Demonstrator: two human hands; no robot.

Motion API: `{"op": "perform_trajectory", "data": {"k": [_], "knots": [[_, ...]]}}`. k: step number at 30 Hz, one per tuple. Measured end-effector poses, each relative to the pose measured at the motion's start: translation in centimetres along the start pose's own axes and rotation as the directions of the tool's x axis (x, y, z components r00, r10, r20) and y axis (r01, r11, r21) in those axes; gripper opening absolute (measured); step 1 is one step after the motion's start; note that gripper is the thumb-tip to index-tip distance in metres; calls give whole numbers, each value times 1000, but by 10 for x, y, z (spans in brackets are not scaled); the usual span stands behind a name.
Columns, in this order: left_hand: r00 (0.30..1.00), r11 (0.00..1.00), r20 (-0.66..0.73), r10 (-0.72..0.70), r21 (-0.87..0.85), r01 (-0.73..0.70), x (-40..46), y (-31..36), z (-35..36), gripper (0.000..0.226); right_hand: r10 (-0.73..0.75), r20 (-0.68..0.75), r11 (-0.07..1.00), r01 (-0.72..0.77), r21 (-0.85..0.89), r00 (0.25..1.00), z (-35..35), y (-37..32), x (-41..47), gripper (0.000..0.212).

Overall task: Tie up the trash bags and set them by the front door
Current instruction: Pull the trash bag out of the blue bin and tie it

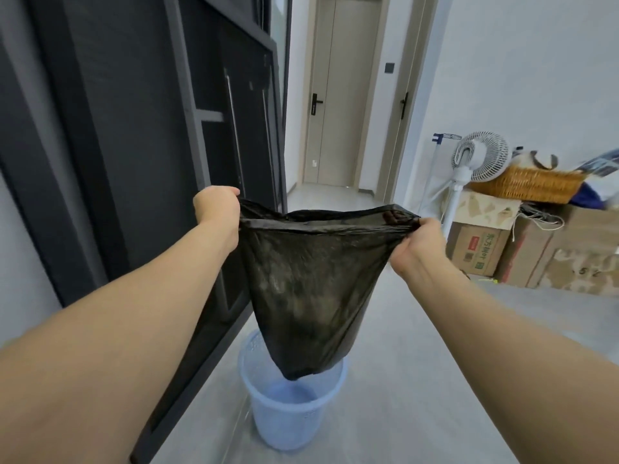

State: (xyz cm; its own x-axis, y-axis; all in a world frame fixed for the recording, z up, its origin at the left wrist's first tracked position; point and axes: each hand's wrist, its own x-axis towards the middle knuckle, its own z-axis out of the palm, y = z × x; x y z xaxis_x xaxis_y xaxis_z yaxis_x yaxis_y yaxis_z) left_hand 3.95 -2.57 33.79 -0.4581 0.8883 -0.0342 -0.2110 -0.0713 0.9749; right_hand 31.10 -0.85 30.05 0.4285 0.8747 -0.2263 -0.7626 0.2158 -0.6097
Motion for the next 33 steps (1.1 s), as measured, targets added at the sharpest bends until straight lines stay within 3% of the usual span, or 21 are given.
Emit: {"op": "perform_trajectory", "data": {"k": [2, 5, 12, 17, 21, 24, 28, 30, 33], "knots": [[999, 999, 41, 26, -49, -24, -18, 27, 10, 36, -35, 13, 993, 36, -116, 999, 15, -26, -28, 27], [994, 990, 108, 31, -141, -16, -54, 71, 33, 38, -97, -33, 970, 87, -228, 995, 31, -71, -61, 20], [968, 997, 250, -16, -70, 35, -130, 86, 61, 36, -241, -39, 938, 222, -265, 970, 10, -136, -118, 22], [935, 994, 340, -104, 51, 92, -176, 21, 53, 34, -239, -41, 932, 218, -288, 970, -70, -130, -161, 28], [899, 975, 383, -211, 148, 165, -200, -57, 38, 32, -246, -207, 917, 158, -367, 947, -160, -106, -148, 24], [891, 962, 399, -216, 241, 125, -213, -117, 23, 27, -276, -358, 902, 112, -416, 892, -217, -87, -138, 19], [876, 950, 418, -242, 286, 126, -222, -174, -2, 18, -304, -392, 884, 104, -455, 868, -259, -58, -134, 14], [849, 894, 441, -292, 442, 78, -220, -193, -16, 18, -313, -380, 854, 83, -513, 871, -273, -44, -132, 16], [752, 684, 454, -478, 730, -6, -206, -211, -39, 25, -333, -343, 781, 53, -622, 878, -291, -31, -125, 22]]}}
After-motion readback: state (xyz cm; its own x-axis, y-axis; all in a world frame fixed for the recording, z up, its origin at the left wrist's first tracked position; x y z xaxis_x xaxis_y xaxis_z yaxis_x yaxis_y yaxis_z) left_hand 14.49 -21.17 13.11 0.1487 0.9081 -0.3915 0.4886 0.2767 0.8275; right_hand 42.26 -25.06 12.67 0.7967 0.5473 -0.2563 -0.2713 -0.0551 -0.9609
